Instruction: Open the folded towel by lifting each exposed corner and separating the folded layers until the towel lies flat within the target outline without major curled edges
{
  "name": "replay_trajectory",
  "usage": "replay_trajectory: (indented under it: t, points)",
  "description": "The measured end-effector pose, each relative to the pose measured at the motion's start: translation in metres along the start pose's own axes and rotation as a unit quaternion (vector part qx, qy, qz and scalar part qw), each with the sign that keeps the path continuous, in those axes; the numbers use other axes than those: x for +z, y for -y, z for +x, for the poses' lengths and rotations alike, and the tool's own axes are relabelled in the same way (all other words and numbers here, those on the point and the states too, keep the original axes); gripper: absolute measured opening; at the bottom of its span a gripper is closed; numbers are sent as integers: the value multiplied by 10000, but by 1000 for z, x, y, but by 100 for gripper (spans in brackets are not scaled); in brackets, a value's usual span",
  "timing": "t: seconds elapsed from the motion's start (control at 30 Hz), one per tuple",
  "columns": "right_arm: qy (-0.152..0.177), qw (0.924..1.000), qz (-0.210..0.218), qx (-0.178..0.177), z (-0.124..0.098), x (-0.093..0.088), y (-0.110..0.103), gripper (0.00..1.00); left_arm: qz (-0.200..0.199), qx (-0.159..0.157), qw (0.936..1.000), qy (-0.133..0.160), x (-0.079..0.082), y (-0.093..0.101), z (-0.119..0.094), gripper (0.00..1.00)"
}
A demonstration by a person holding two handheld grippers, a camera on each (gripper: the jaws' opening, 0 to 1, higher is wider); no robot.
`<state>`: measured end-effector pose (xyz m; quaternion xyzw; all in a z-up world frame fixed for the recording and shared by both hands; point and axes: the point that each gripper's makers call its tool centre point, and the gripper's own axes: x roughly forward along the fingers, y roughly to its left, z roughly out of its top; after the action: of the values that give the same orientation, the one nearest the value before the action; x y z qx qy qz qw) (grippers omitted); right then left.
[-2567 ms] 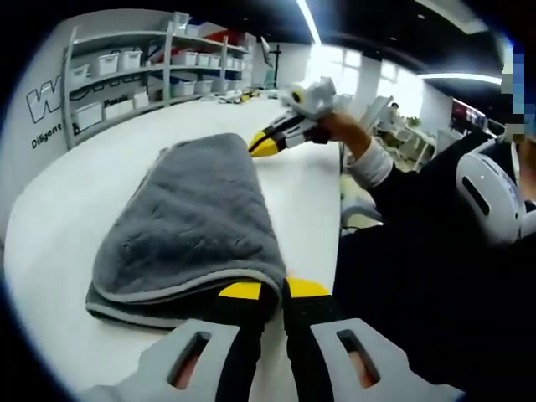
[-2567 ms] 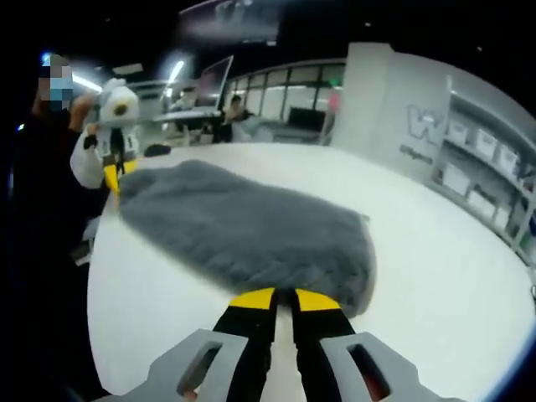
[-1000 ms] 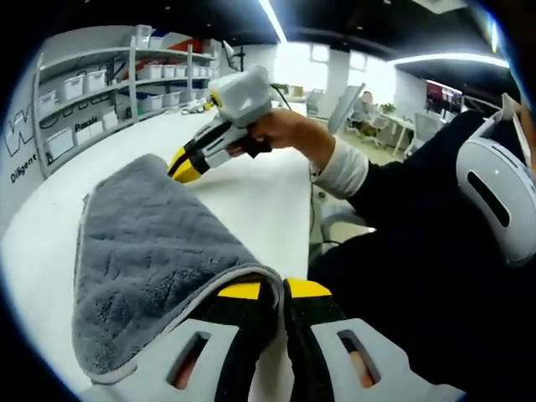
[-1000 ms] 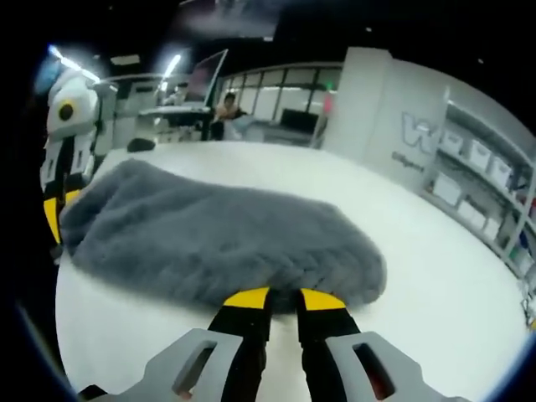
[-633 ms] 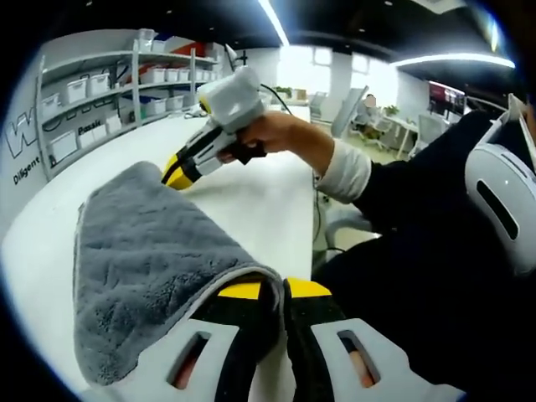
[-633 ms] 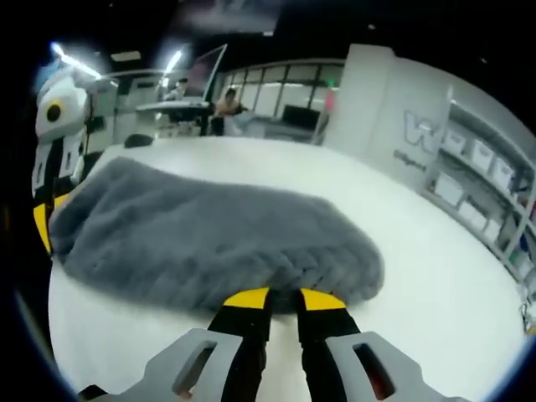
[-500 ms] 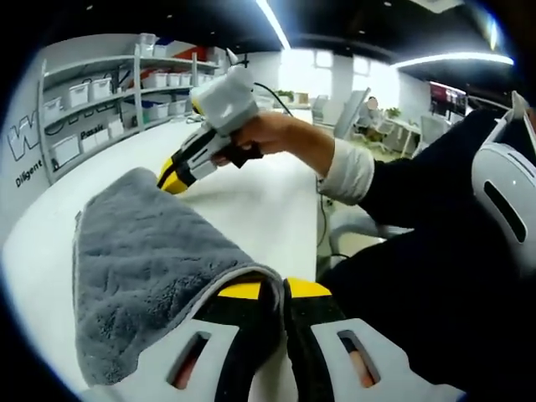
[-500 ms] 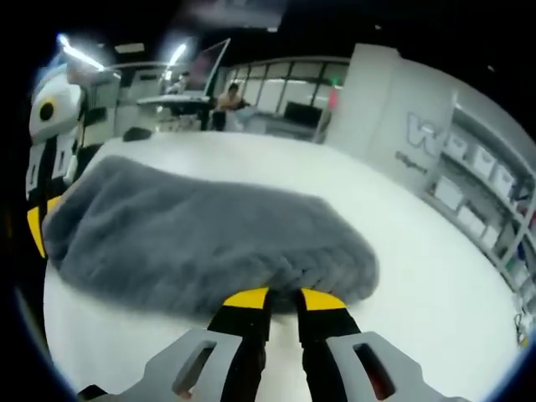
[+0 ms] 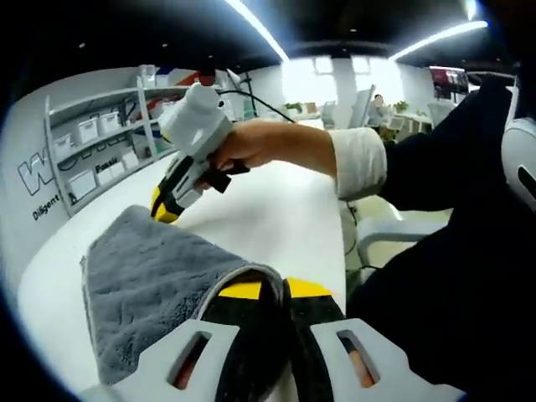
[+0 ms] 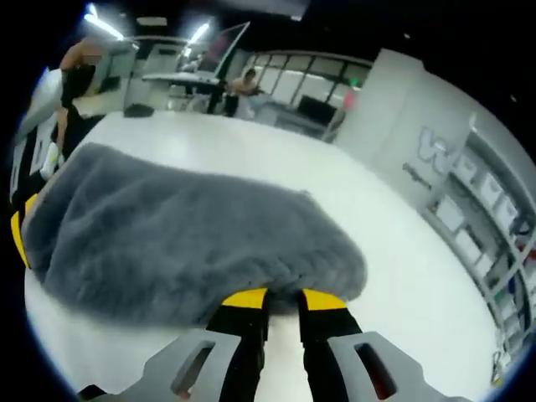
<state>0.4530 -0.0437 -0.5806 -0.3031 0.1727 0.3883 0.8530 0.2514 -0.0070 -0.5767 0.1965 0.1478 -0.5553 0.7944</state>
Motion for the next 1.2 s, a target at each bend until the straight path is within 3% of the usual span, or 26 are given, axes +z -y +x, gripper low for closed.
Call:
replay_trajectory:
  t: [0.23, 0.3, 0.43, 0.6, 0.67, 1.03, 1.17, 1.2]
  points:
    - [108, 9999, 22, -23, 10, 7, 10, 11, -20, 183, 9996, 220, 6, -4, 7, 7]
    - [170, 9998, 54, -37, 15, 10, 12, 11, -130, 464, 9979, 437, 12, -13, 7, 7]
    - [258, 9996, 96, -48, 25, 18, 16, 11, -157, 562, 9967, 568, 14, -17, 11, 7]
    - [244, 9997, -6, -23, 37, 26, 16, 11, -94, 645, 9958, 646, 15, -18, 19, 7]
    - [234, 9997, -43, -65, 40, 27, 18, 11, -29, 811, 9934, 814, 21, -21, 18, 7]
    - [388, 9987, 312, -146, 35, 26, 24, 12, 394, 956, 9913, 815, 26, -22, 14, 11]
    - [473, 9978, 427, -165, 27, 29, 25, 14, 356, 871, 9925, 783, 26, -21, 6, 17]
    - [509, 9975, 462, -152, 25, 30, 25, 15, 273, 668, 9945, 765, 26, -17, 5, 19]
